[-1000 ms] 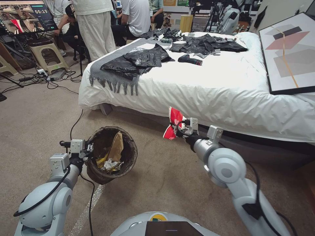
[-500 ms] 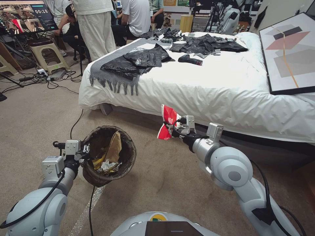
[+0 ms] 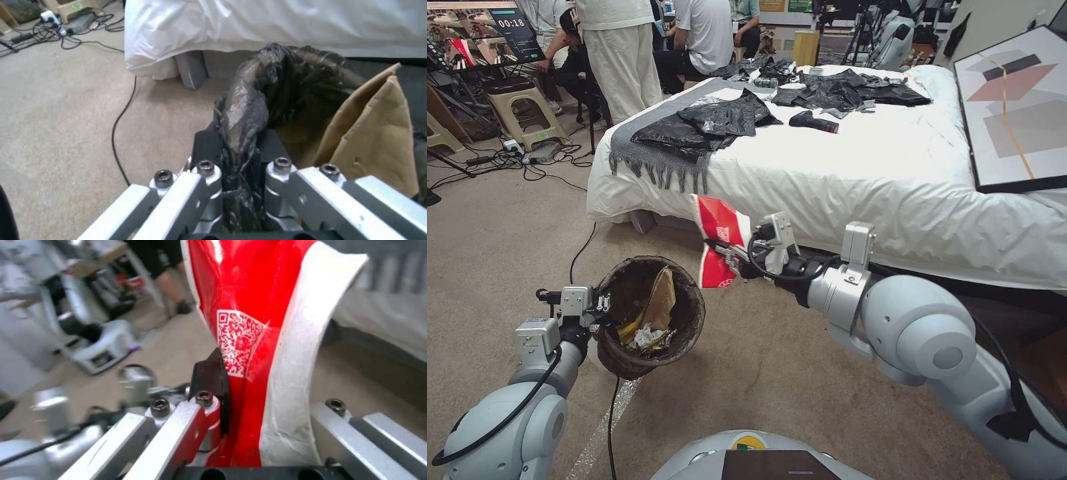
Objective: Pick up the trash bin, then pick up the garbage from the floor and place it into the trash bin.
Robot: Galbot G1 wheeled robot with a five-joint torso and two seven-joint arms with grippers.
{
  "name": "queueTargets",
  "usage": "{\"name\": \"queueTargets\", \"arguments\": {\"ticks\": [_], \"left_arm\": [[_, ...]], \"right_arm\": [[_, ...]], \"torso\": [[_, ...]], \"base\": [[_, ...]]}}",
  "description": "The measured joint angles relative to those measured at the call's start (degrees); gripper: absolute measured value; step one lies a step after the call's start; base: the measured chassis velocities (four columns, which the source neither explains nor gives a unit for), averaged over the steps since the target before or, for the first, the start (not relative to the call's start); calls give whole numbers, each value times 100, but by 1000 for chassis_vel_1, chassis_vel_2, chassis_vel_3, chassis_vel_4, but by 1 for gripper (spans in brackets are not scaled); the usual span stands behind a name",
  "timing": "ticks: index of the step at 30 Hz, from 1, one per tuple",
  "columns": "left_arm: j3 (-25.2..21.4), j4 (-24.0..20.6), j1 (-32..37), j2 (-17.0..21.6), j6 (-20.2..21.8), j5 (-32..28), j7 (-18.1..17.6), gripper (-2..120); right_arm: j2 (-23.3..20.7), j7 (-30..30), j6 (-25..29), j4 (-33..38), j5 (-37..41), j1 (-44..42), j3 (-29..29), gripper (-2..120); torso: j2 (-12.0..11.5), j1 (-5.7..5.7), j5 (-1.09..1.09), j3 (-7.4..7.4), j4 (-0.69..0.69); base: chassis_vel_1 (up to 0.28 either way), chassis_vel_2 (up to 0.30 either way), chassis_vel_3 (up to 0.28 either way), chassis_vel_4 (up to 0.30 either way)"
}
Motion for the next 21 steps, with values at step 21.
{"name": "queueTargets", "arguments": {"ticks": [21], "left_arm": [[-33,7,-103,23,-2,-17,14,6]], "right_arm": [[726,-294,66,-1217,680,1271,-1865,8]], "torso": [[0,0,-1,0,0]], "base": [[0,0,0,0]]}}
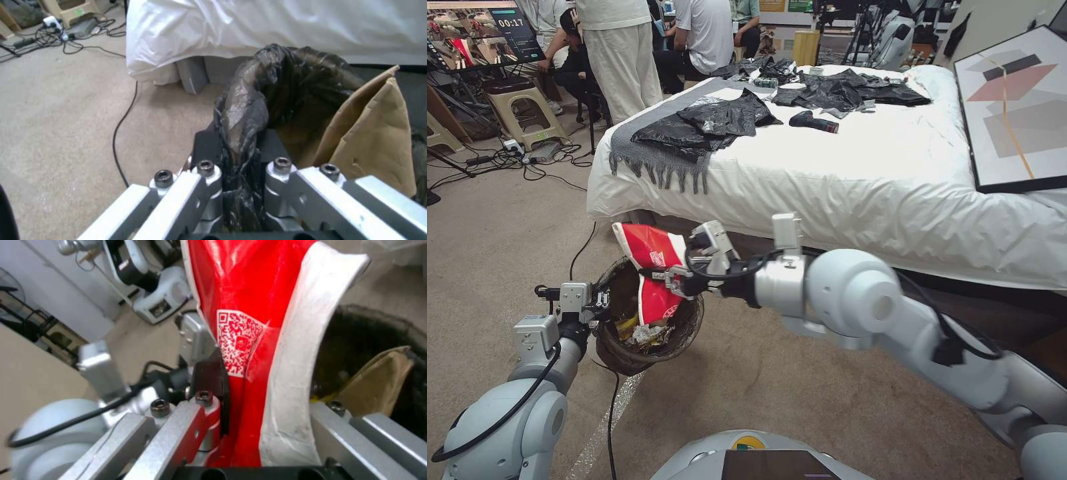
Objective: Pick up the trash bin, then pick up the garbage from the floor and place it into the trash bin.
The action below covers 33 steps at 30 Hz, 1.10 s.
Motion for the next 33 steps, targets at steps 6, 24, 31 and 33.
{"name": "queueTargets", "arguments": {"ticks": [6,24,31,33], "left_arm": [[-56,1,-7,41,-2,-65,11,6],[-99,3,-76,37,-3,-139,20,6],[-123,3,-70,68,-3,-151,24,6],[-126,3,-61,72,-3,-160,24,6]], "right_arm": [[439,-295,-10,-676,-743,-243,-348,8],[1369,-1044,122,-2563,-2218,-679,-736,8],[1432,-1230,146,-2900,-2556,-825,-754,8],[1485,-1334,151,-3090,-2659,-872,-771,8]], "torso": [[0,0,1,0,-2],[0,0,1,0,-1],[0,0,2,-1,-2],[0,0,1,0,-2]], "base": [[0,0,0,0],[0,0,0,0],[0,0,0,0],[0,0,0,0]]}}
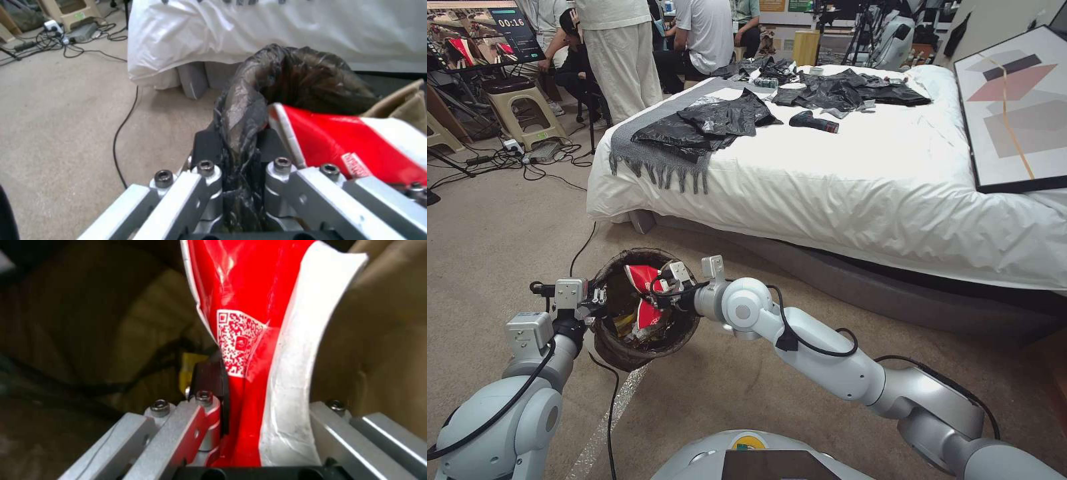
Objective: Pick up the trash bin, then pick up the garbage from the floor and place it into the trash bin.
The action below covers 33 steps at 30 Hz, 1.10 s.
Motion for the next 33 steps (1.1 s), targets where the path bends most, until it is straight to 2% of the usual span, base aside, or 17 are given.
{"name": "queueTargets", "arguments": {"ticks": [4,7,10,11,14,15,18,22,26,27,30,33], "left_arm": [[10,0,3,-5,0,2,-2,6],[8,0,4,-3,0,1,-1,6],[-5,0,7,6,0,-2,1,6],[-5,0,7,6,0,-2,1,6],[6,0,6,3,0,-3,0,6],[6,0,6,3,0,-3,0,6],[5,0,3,7,0,-13,-7,6],[-10,0,4,13,0,-16,-7,6],[-16,0,-4,0,0,-13,-5,6],[-16,0,-4,0,0,-13,-5,6],[-16,0,-18,-2,0,-4,0,6],[-16,0,-28,1,0,-3,0,6]], "right_arm": [[69,-60,11,-141,-127,-21,-20,8],[132,-55,11,-188,-191,-39,-22,15],[162,6,11,-153,-197,-37,-18,29],[162,6,11,-153,-197,-37,-18,29],[188,79,10,-91,-195,-18,8,44],[188,79,10,-91,-195,-18,8,44],[201,229,38,45,-247,-20,37,58],[198,322,47,145,-274,-26,50,68],[176,410,48,290,-325,-41,76,89],[176,410,48,290,-325,-41,76,89],[104,523,39,500,-283,-30,141,99],[21,640,21,677,-199,-10,218,100]], "torso": [[0,0,0,0,1],[0,0,0,0,1],[0,0,0,0,0],[0,0,0,0,0],[0,0,0,0,1],[0,0,0,0,1],[0,0,0,0,1],[0,0,0,0,0],[0,0,0,0,1],[0,0,0,0,1],[0,0,0,0,1],[0,0,1,0,1]], "base": [[0,0,0,0],[0,0,0,0],[0,0,0,0],[0,0,0,0],[0,0,0,0],[0,0,0,0],[0,0,0,0],[0,0,0,0],[0,0,0,0],[0,0,0,0],[0,0,0,0],[0,0,0,0]]}}
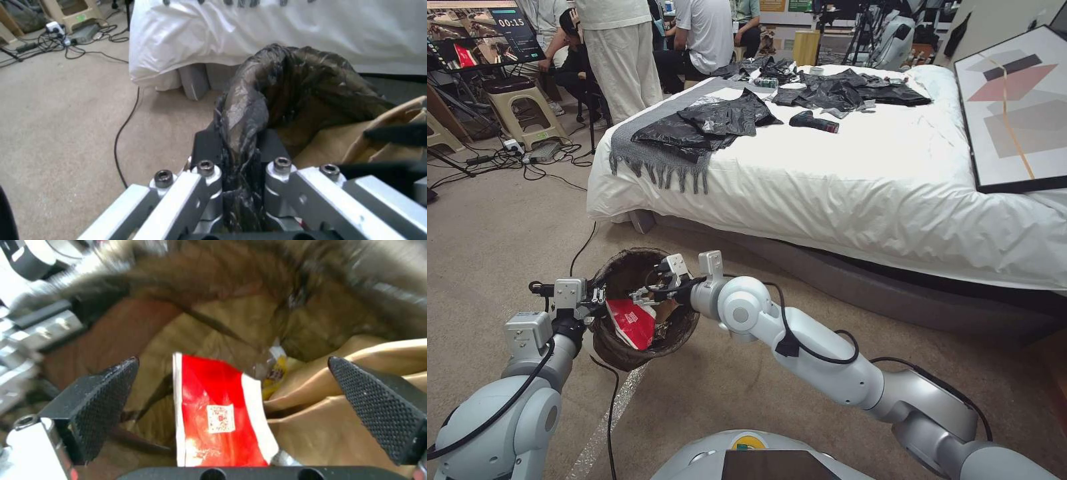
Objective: Pick up the trash bin, then pick up the garbage from the floor and place it into the trash bin.
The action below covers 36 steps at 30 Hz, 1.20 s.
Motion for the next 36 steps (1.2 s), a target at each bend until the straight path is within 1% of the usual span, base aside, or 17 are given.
{"name": "queueTargets", "arguments": {"ticks": [5,7,8,9,11,12,13,14,15,17,18,20,22,25,26,29,36], "left_arm": [[-1,0,-13,10,0,0,0,6],[-6,0,-30,13,0,-1,0,6],[-7,0,-39,17,0,-5,3,6],[-7,0,-39,17,0,-5,3,6],[-6,0,-55,20,0,-23,0,6],[-5,0,-66,25,0,-45,8,6],[-5,0,-66,25,0,-45,8,6],[-22,0,-67,28,-1,-65,3,6],[-35,0,-67,39,-1,-122,2,6],[-36,0,-67,42,-1,-146,0,6],[-38,-1,-68,44,-1,-210,-18,6],[-28,0,-74,31,-1,-243,-27,6],[-19,0,-75,22,-1,-250,-31,6],[-12,0,-65,19,-1,-287,-61,6],[-12,0,-65,19,-1,-287,-61,6],[-25,0,-62,37,-1,-341,-92,6],[-20,0,-33,34,-1,-388,-135,6]], "right_arm": [[-321,228,-73,644,333,12,326,100],[-828,306,-99,1276,449,-50,681,100],[-1319,336,-102,1670,397,-168,983,100],[-1319,336,-102,1670,397,-168,983,100],[-1795,366,-138,2092,311,-461,1522,100],[-2039,369,-171,2340,243,-717,1957,100],[-2039,369,-171,2340,243,-717,1957,100],[-2195,369,-192,2490,136,-946,2308,100],[-2374,336,-204,2737,-85,-1562,3082,100],[-2391,311,-223,2814,-174,-1785,3324,100],[-2367,240,-237,3043,-620,-2458,4062,100],[-2157,43,-184,3241,-1363,-3229,4866,100],[-2021,-76,-141,3305,-1682,-3576,5176,100],[-1293,-460,80,3424,-2486,-4630,5977,100],[-1293,-460,80,3424,-2486,-4630,5977,100],[-477,-995,690,3171,-3817,-5336,6421,100],[70,-1314,1451,2796,-4787,-5706,6587,100]], "torso": [[0,0,2,0,1],[0,0,2,0,1],[0,0,2,0,0],[0,0,2,0,0],[0,0,2,0,-5],[0,0,5,0,-1],[0,0,5,0,-1],[0,0,2,0,4],[0,0,-2,-1,-3],[0,0,0,0,0],[0,0,5,-1,-4],[0,0,0,-1,-3],[0,0,2,-1,-1],[0,0,2,-1,-2],[0,0,2,-1,-2],[0,0,2,-1,-2],[0,0,-1,-1,1]], "base": [[0,0,0,0],[0,0,0,0],[0,0,0,0],[0,0,0,0],[0,0,0,0],[0,0,0,0],[0,0,0,0],[0,0,0,0],[0,0,0,0],[0,0,0,0],[0,0,0,0],[0,0,0,0],[0,0,0,0],[0,0,0,0],[0,0,0,0],[0,0,0,0],[0,0,0,0]]}}
